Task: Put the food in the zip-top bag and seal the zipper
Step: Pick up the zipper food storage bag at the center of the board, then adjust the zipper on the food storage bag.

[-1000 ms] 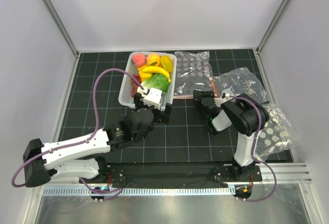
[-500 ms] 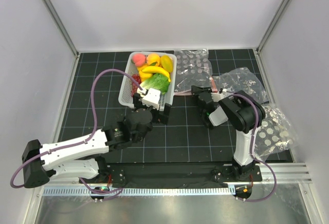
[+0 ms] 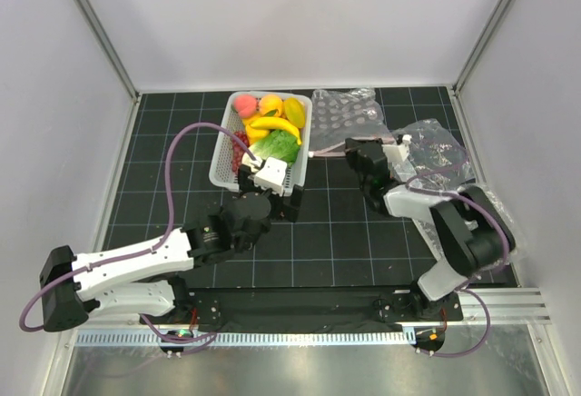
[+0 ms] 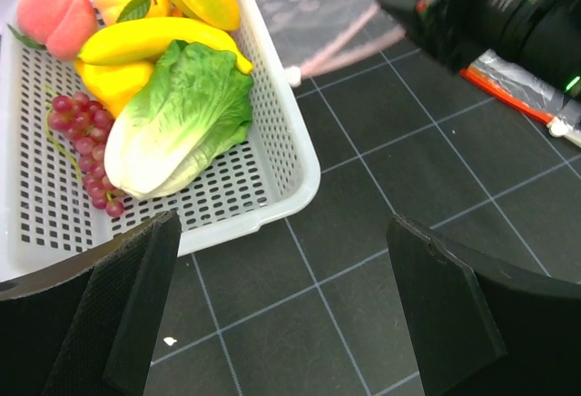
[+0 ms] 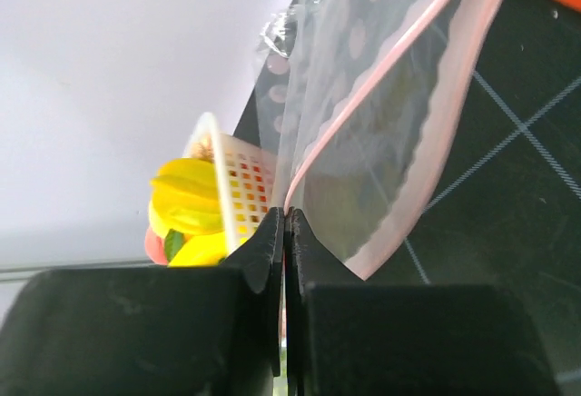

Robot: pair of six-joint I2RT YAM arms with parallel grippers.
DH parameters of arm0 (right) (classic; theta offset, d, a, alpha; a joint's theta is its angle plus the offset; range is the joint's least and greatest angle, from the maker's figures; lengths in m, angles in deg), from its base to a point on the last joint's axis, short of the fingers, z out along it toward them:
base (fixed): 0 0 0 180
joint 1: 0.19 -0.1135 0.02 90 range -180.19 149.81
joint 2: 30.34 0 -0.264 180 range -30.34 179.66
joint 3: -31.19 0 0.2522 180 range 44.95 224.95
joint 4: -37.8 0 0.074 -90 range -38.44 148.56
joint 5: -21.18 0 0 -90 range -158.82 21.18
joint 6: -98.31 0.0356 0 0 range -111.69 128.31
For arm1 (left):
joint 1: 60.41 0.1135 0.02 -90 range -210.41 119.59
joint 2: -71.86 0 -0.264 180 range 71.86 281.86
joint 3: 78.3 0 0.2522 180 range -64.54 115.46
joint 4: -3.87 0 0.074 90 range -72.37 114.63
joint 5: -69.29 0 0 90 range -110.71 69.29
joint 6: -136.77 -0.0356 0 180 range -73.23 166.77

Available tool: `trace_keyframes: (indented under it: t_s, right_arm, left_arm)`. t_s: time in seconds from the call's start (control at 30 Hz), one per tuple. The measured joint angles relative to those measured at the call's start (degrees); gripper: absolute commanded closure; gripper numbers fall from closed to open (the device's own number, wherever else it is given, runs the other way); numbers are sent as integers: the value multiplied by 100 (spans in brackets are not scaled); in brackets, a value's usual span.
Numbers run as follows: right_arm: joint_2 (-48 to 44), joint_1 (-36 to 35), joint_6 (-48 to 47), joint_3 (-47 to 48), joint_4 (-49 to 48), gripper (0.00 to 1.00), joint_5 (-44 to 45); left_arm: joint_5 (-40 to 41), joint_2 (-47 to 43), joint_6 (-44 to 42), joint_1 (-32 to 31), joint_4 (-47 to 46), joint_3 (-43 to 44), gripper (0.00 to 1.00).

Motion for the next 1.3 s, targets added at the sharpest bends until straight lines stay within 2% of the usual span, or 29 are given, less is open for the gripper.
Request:
trace_keyframes:
  t_s: [0.3, 0.43, 0.57, 0.67, 0.77, 0.93, 1.13, 1.3]
  right_arm:
    - [-2570, -337, -852, 1060, 3770, 99, 739]
    - [-3283, -354, -879, 1147, 4850, 99, 916]
    - [-3895, -348, -789, 852, 5230, 99, 667]
    - [-4054, -348, -750, 837, 5554, 99, 490]
    - [-4129, -343, -743, 824, 5757, 99, 238]
    - [-4277, -389, -730, 424, 5416, 99, -398]
    - [-4133, -688, -640, 341, 5399, 99, -723]
    - [-4138, -1012, -529, 341, 5289, 99, -739]
  left_arm:
    - [-608, 28, -186, 0, 4, 0, 0]
    - [-1012, 151, -332, 0, -267, 7, 0]
    - [-1438, 636, -450, 0, -352, 411, 0]
    - [-1648, 999, -614, 0, -487, 772, 0]
    - [-1840, 1064, -758, 0, -741, 745, 0]
    - [-2124, 907, -787, 0, -1126, 302, 0]
    - [-2186, 973, -894, 0, -1231, 258, 0]
    - [-2170, 1502, -903, 0, -1233, 468, 9]
